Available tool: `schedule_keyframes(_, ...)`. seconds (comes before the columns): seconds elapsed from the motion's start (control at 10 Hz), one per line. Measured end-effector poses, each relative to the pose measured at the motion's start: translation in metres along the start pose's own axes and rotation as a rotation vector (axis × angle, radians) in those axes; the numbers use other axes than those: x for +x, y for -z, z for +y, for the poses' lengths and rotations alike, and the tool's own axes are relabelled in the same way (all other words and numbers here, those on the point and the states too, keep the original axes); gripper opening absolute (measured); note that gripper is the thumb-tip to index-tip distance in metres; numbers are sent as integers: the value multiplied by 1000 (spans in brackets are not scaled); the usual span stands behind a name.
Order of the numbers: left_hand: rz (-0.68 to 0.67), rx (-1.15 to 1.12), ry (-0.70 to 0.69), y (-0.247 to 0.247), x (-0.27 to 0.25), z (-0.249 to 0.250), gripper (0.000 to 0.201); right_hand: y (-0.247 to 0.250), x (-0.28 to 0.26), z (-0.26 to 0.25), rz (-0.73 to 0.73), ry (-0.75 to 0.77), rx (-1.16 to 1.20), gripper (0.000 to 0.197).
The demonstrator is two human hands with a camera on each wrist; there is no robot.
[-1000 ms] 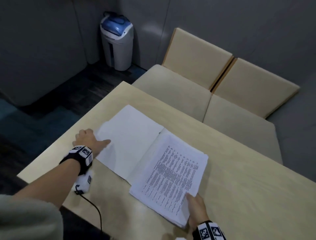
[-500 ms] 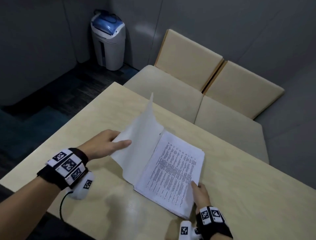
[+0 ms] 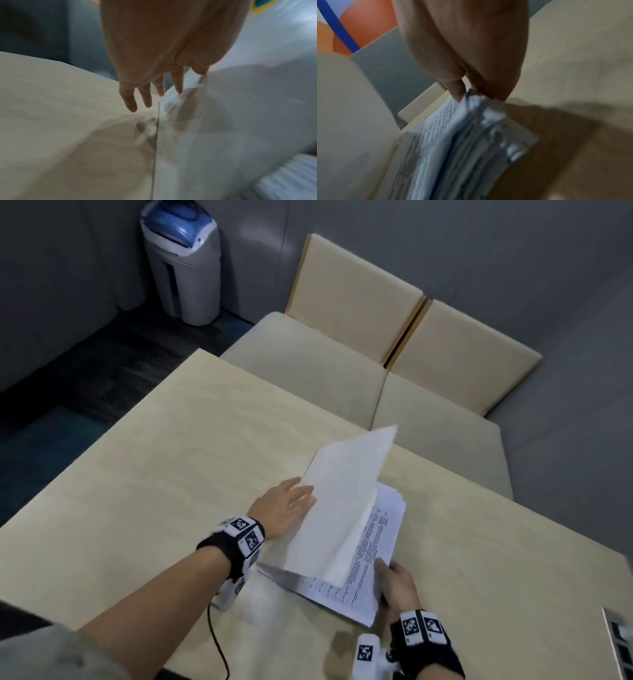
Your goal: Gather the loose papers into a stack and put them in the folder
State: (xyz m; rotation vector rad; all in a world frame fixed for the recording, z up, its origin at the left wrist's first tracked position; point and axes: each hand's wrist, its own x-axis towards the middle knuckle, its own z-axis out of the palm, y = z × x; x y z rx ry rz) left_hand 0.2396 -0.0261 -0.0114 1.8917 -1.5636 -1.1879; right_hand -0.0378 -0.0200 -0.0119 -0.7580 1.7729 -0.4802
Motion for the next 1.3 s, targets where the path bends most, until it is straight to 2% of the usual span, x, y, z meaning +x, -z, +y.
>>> schedule_keyframes(0.1, -139, 297, -1, -31, 7, 9, 56, 24, -2, 3, 12, -5, 33, 26)
schedule_keyframes(0.2, -149, 546, -52, -63, 5, 18, 54, 46, -5, 8, 19, -30, 146, 32)
schedule_keyframes(0.3, -98, 550, -89, -90, 2, 30, 63, 65, -4, 13, 95, 16, 103, 30)
schedule_keyframes(0.4, -45, 454, -12, -108, 1, 37, 92, 81, 4, 14, 153, 90, 6, 31)
schedule_keyframes(0.5, -18, 360, 36, -115, 0, 46, 107, 88, 9, 12, 94, 163, -83, 33)
schedule_keyframes(0.6, -19, 296, 70, -118, 0, 56, 110, 90, 21, 13, 21, 227, -140, 22)
schedule_keyframes(0.7, -10, 364, 79, -125, -1, 57, 111, 89, 32, 9, -6, 265, -176, 20)
schedule_keyframes(0.8, 41, 371, 97, -136, -6, 55, 113, 97, 44, 12, 57, 221, -194, 22)
schedule_keyframes(0.9, 151, 167, 103, -148, -10, 60, 111, 99, 48, 16, 36, 253, -259, 15)
schedule_keyframes(1.0, 218, 112, 145, -151, -4, 61, 103, 96, 47, 13, -64, 281, -325, 40)
schedule_keyframes(1.1, 186, 176, 183, -146, 0, 58, 101, 100, 44, 8, -126, 285, -252, 63)
schedule_keyframes(1.2, 156, 258, 169, -135, -2, 61, 98, 111, 44, 10, -141, 300, -260, 61)
schedule_keyframes(1.3, 51, 392, 124, -131, -10, 60, 88, 121, 36, 1, -67, 334, -309, 33)
